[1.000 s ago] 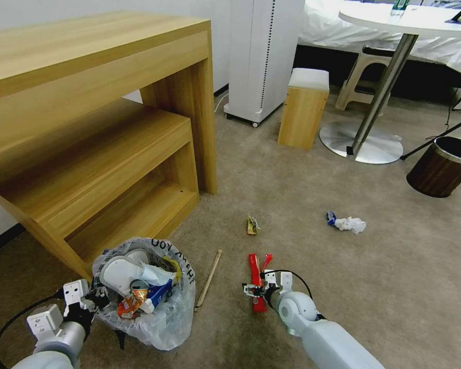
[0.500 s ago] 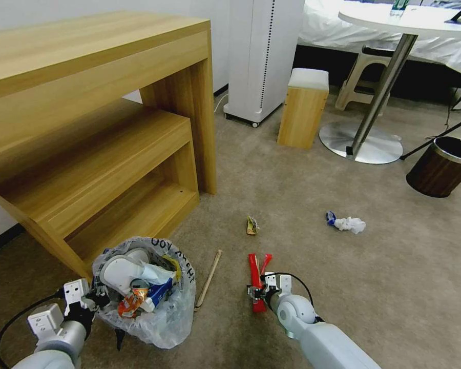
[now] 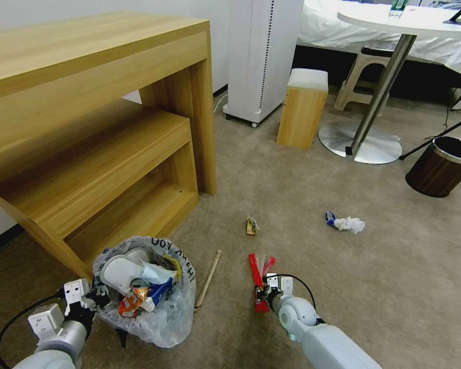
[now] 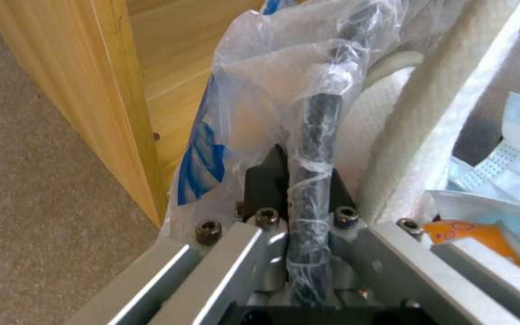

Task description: Pick up the trash bin and place the garbage on the floor into it.

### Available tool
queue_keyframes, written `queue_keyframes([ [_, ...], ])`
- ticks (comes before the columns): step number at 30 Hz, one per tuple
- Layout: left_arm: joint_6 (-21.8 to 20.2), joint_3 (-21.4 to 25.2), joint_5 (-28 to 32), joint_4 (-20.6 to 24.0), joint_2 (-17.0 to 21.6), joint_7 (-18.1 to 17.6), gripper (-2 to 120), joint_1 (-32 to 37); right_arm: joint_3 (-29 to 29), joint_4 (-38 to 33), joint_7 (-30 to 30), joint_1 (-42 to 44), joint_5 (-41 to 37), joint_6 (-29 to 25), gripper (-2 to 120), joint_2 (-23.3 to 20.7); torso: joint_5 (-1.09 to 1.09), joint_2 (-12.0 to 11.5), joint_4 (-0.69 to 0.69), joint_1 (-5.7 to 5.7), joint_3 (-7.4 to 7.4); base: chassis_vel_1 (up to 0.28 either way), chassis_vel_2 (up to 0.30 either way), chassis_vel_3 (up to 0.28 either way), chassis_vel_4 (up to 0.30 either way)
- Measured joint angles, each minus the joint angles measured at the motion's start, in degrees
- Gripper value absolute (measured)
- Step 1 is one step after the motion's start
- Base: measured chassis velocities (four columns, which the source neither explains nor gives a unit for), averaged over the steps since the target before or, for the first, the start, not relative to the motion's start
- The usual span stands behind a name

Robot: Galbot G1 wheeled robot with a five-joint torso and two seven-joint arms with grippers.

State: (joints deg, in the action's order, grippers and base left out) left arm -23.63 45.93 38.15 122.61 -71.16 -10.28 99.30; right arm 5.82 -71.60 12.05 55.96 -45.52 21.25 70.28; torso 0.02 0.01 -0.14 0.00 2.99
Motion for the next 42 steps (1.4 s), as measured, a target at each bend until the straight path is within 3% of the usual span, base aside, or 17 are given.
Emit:
queue_keyframes([
  [5,0.0,0.1,0.0,0.0,0.2,0.0,0,0.0,-0.3,-1.5,-3.8,0.5,-0.8,-3.4,5,-1.4,0.02,0.0,0.0,0.0,0.0,0.0,0.0,0.0,0.0],
  [12,0.1,0.1,-0.1,-0.5,0.1,0.0,0,-0.4,-1.5,-9.3,-14.3,2.0,-3.2,-15.2,5,-8.8,-0.01,0.0,-0.02,0.0,0.0,0.0,0.0,0.0,0.0],
  [13,0.1,0.1,-0.1,-0.5,0.1,0.0,0,-0.4,-1.5,-9.3,-14.3,2.0,-3.2,-15.2,5,-8.8,-0.01,0.0,-0.02,0.0,0.0,0.0,0.0,0.0,0.0],
  [16,0.1,0.0,-0.2,-0.5,-0.1,0.0,0,-0.4,-0.9,-13.3,-21.1,1.8,-3.7,-23.5,5,-11.5,-0.01,0.0,-0.02,0.0,0.0,0.0,0.0,0.0,0.0],
  [22,0.0,0.1,-0.3,0.2,-0.2,-0.1,0,0.0,1.2,-18.0,-26.8,0.0,-4.9,-30.1,5,-13.6,-0.01,0.0,-0.01,0.0,0.0,0.0,0.0,0.0,0.0],
  [25,-0.1,0.2,-0.3,0.8,-0.2,-0.1,0,0.6,4.7,-20.1,-32.1,-2.9,-7.8,-34.1,5,-14.7,-0.02,0.0,-0.02,0.0,0.0,0.0,0.0,0.0,0.0],
  [32,-0.2,0.2,-0.6,1.7,-0.6,-0.1,0,1.1,13.4,-22.1,-41.1,-12.0,-13.2,-37.4,5,-16.2,-0.02,0.0,-0.01,0.0,0.0,0.0,0.0,0.0,0.0],
  [42,-1.2,-0.1,-0.7,3.9,-1.1,-0.3,0,1.9,30.7,-21.7,-42.4,-24.2,-19.5,-37.3,5,-15.3,-0.02,0.0,-0.01,0.0,0.0,0.0,0.0,0.0,0.0],
])
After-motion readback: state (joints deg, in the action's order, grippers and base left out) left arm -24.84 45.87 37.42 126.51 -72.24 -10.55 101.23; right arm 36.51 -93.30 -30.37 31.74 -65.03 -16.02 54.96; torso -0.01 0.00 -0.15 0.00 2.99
